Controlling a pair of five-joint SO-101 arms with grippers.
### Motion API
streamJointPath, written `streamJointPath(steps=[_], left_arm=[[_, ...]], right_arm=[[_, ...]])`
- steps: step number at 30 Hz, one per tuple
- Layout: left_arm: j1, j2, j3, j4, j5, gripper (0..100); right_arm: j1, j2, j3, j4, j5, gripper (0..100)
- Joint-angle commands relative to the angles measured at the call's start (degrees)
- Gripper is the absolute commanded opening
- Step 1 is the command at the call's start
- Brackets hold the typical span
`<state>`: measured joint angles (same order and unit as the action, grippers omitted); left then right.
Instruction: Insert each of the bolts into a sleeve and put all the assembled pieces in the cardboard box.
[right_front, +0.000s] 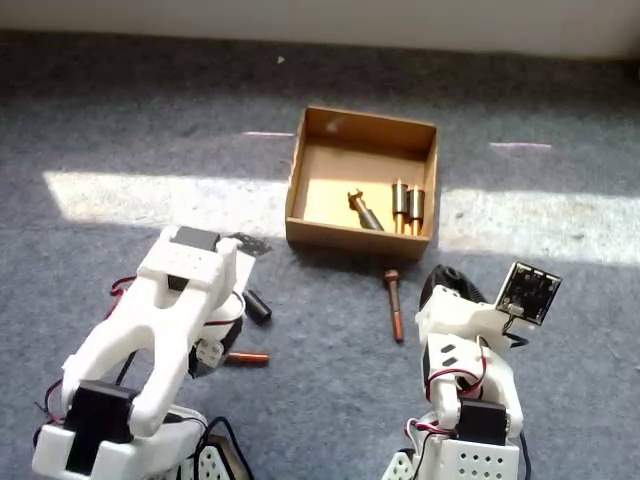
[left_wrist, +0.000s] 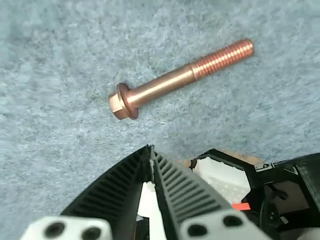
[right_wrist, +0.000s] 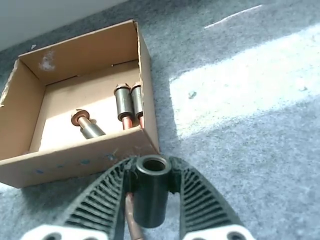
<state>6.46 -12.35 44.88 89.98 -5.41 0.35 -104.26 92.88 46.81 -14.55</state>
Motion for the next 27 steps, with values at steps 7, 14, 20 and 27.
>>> streamJointPath(steps=[7, 14, 20, 27], left_arm=[[-0.92, 4.18, 4.09, -13.98, 0.53, 1], [-5.67, 3.65, 3.03, -24.53, 0.53, 1], [-8.66, 3.56, -5.14, -24.09, 0.53, 1], [-8.48, 3.56, -15.52, -11.96, 0.79, 1]], right_arm=[[0.66, -0.92, -0.40, -1.63, 0.62, 0.6], [0.66, -0.92, -0.40, -1.63, 3.87, 0.6], [0.66, -0.92, -0.40, -1.63, 3.96, 0.6], [0.66, -0.92, -0.40, -1.63, 3.96, 0.6]])
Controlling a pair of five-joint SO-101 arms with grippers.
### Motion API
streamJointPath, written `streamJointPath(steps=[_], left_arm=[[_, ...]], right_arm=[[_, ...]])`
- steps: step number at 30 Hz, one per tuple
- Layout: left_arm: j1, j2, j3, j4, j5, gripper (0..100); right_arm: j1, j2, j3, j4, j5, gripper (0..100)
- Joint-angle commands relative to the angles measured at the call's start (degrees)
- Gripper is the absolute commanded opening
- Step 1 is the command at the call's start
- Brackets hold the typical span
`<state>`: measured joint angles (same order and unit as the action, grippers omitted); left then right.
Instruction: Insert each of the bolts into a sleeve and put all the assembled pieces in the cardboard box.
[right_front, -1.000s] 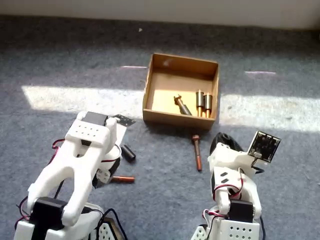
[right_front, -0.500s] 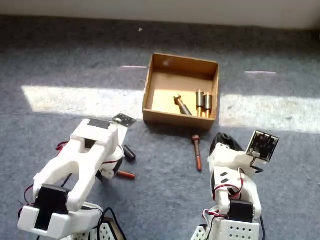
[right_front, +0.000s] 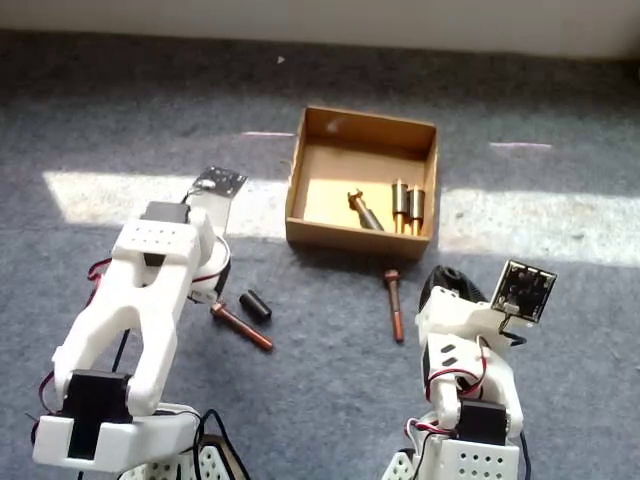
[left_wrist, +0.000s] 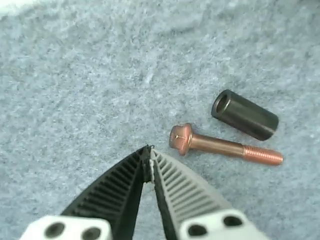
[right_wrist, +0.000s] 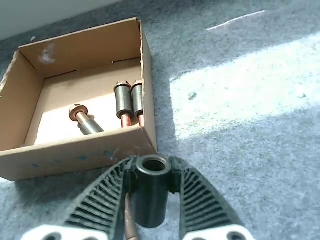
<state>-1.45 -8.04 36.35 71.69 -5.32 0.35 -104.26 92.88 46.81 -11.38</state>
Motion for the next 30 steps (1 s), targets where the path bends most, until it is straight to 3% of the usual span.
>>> streamJointPath(steps=[1, 6, 12, 22, 30], left_arm=[[-0.66, -0.75, -8.13, 7.82, 0.70, 1], [-0.75, -2.24, -11.21, 11.96, 1.23, 1], [-0.13, -13.76, -6.46, 11.69, 6.51, 1], [0.84, -23.08, 2.15, 11.69, 20.04, 1], [0.84, -23.34, 5.05, 8.70, 20.31, 1]], right_arm=[[0.66, -0.92, -0.40, -1.63, 0.88, 0.6], [0.66, -0.92, -0.40, -1.63, 0.88, 0.6], [0.66, -0.92, -0.40, -1.63, 0.88, 0.6], [0.66, -0.92, -0.40, -1.63, 0.88, 0.6], [0.66, -0.92, -0.40, -1.63, 0.88, 0.6]])
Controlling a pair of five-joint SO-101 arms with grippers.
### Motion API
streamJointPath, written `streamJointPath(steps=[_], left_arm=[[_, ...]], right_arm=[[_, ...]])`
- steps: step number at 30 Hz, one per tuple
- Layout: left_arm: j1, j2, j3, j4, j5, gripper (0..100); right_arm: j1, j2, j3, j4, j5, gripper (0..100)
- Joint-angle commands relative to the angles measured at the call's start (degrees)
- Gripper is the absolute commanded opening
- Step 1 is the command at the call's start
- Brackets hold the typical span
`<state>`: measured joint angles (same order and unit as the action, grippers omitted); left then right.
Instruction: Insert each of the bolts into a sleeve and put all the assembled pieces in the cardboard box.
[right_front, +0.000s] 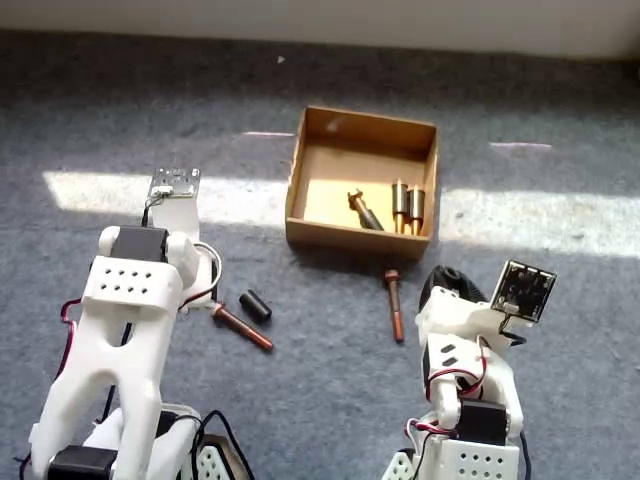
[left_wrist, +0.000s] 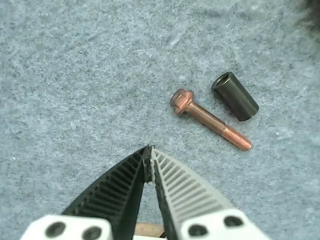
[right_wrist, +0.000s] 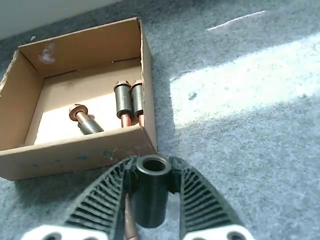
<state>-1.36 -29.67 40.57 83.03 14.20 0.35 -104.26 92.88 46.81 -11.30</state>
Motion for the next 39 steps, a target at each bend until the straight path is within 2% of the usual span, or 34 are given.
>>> streamJointPath(steps=[1, 6, 8, 13, 15, 18, 22, 27, 30, 34, 39], left_arm=[[0.75, -1.54, 1.45, -4.04, 0.88, 1], [0.75, -1.54, 3.91, -8.00, 1.14, 1], [0.75, -1.54, 3.82, -7.91, 3.43, 3], [0.75, -1.54, 3.91, -8.18, 7.56, 19], [0.75, -1.54, 3.91, -8.18, 9.05, 23], [0.84, -1.54, 3.91, -8.26, 10.29, 20], [1.27, -1.45, 5.32, -8.53, 10.02, 12], [4.88, -1.45, 13.05, -17.67, 10.29, 8], [4.88, -1.45, 15.25, -22.33, 11.08, 8], [5.23, -1.45, 15.34, -23.30, 16.53, 9], [6.73, -1.45, 15.78, -23.03, 20.92, 23]], right_arm=[[0.66, -0.92, -0.40, -1.63, 0.79, 0.6], [0.66, -0.92, -0.31, -1.63, 0.79, 0.6], [0.66, -0.92, -0.31, -1.63, 0.79, 0.6], [0.66, -0.92, -0.31, -1.63, 0.79, 0.6], [0.66, -0.92, -0.31, -1.63, 0.79, 0.6], [0.66, -0.92, -0.31, -1.63, 0.79, 0.6], [0.66, -0.92, -0.31, -1.63, 0.79, 0.6], [0.66, -0.92, -0.31, -1.63, 0.79, 0.6], [0.66, -0.92, -0.31, -1.63, 0.79, 0.6], [0.66, -0.92, -0.31, -1.63, 0.79, 0.6], [0.66, -0.92, -0.31, -1.63, 0.79, 0.6]])
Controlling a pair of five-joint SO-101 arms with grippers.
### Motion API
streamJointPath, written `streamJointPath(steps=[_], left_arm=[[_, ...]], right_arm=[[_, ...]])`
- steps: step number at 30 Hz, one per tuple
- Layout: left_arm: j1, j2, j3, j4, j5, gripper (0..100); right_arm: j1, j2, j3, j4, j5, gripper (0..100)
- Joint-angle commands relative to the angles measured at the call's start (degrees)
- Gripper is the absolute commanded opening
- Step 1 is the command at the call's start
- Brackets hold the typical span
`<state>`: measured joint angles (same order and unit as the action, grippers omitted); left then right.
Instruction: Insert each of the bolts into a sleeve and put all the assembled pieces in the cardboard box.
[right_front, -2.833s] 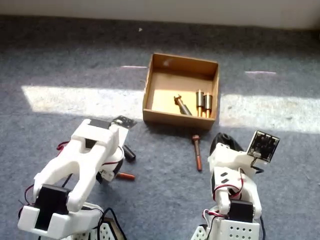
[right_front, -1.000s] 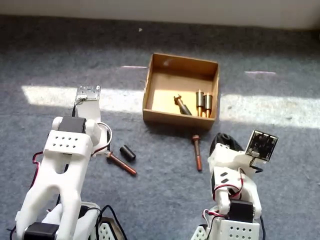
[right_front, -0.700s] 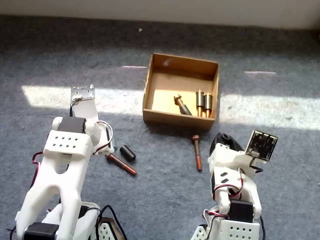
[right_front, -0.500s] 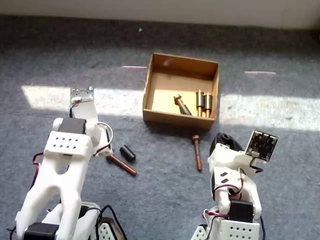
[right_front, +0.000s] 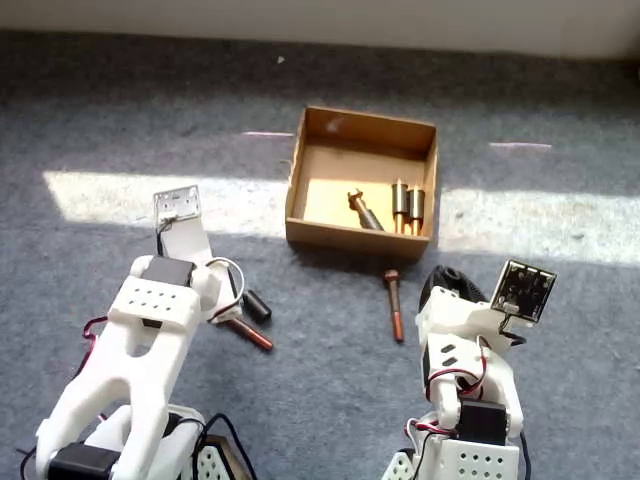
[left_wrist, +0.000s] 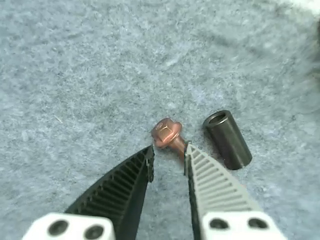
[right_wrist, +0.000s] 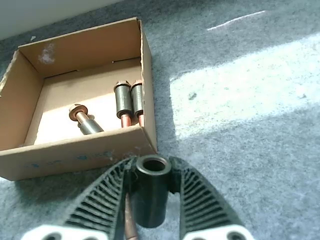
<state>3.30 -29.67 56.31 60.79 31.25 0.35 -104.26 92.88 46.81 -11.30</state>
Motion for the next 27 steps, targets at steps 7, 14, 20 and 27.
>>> streamJointPath(steps=[7, 14, 20, 27], left_arm=[[2.07, -1.45, 2.68, -1.05, 6.15, 22], [-0.22, -1.45, 3.82, -1.23, 6.15, 20], [-1.36, -1.45, 8.92, -9.14, 6.24, 20], [-1.36, -1.45, 9.45, -11.34, 6.42, 20]], right_arm=[[0.66, -0.92, -0.31, -1.63, 0.79, 0.6], [0.66, -0.92, -0.31, -1.63, 0.79, 0.6], [0.66, -0.92, -0.31, -1.63, 0.79, 0.6], [0.66, -0.92, -0.31, -1.63, 0.79, 0.6]])
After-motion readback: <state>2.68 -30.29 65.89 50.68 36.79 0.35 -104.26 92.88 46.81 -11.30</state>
